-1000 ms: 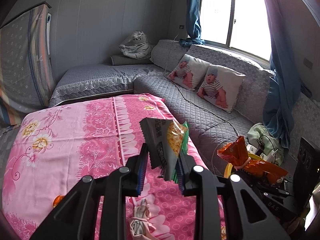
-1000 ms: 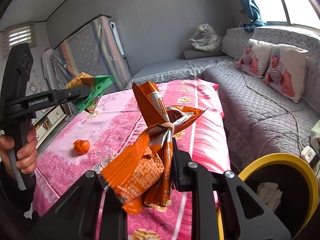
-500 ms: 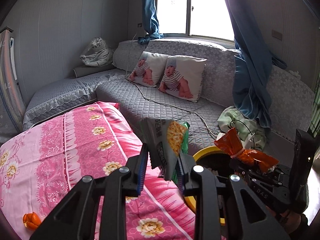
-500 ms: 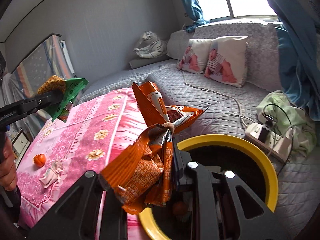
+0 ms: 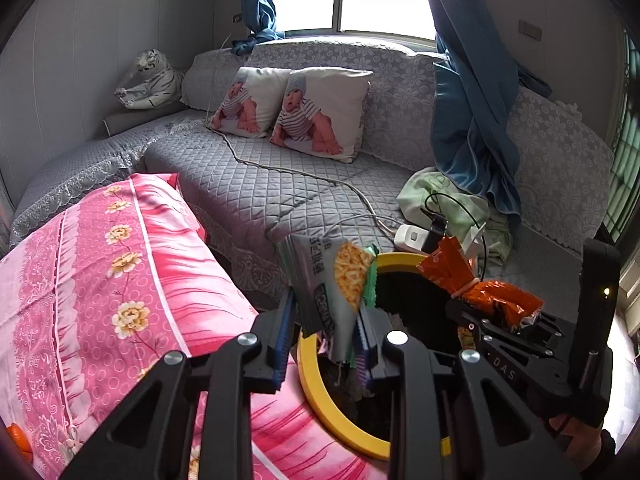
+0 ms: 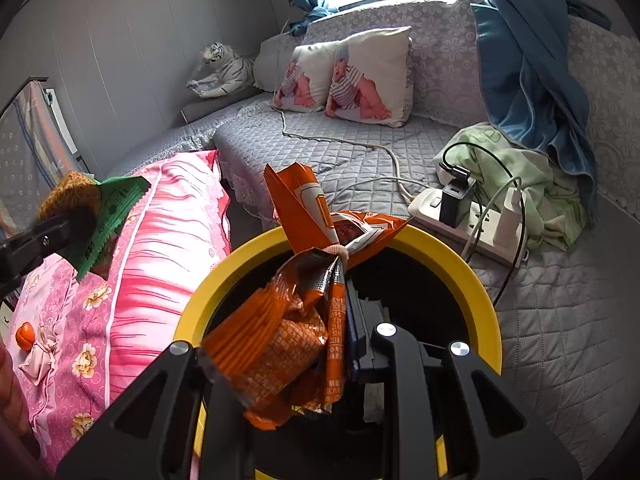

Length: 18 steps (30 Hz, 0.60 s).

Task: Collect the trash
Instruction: 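Open both tools over the bin to drop the packet and wrappers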

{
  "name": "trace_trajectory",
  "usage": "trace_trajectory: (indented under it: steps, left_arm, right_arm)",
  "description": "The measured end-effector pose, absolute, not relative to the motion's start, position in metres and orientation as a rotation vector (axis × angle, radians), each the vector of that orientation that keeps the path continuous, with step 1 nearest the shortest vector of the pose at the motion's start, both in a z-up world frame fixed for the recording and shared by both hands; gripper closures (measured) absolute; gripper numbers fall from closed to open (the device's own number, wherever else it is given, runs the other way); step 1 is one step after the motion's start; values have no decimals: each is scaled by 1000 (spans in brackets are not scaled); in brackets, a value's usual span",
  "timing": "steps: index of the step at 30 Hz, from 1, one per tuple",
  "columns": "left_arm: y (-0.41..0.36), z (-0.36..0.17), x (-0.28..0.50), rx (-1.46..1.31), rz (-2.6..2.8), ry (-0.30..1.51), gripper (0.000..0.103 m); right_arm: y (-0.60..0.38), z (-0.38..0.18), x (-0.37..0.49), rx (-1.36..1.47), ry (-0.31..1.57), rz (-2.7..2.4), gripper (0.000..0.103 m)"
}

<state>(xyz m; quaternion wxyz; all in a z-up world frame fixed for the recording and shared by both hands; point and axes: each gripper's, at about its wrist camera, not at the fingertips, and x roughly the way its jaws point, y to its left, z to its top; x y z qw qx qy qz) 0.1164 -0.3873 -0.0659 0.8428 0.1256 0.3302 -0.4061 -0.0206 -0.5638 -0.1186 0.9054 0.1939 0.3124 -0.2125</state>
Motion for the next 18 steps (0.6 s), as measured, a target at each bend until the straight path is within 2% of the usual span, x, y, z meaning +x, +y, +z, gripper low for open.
trace_trajectory:
  steps: [11, 12, 14, 15, 17, 18]
  left_arm:
    - [-411, -98, 118, 293, -884, 790, 73]
    - [-410, -98, 119, 291, -882, 794, 67]
    - [-407, -98, 122, 266, -874, 809, 48]
    - [-404, -97, 124, 249, -869, 815, 44]
    - [-399, -95, 129, 226, -855, 824, 30]
    - [-396, -95, 132, 208, -846, 832, 26]
  right_arm:
    - [-578, -135, -27, 443, 684, -494, 81]
    - [-579, -135, -28, 442, 682, -502, 81]
    - [-581, -136, -28, 446, 686, -508, 75]
    - [-582, -135, -29, 452, 686, -516, 71]
    - [-585, -135, -32, 469, 680, -522, 54]
    - [-587, -135, -32, 476, 682, -520, 53]
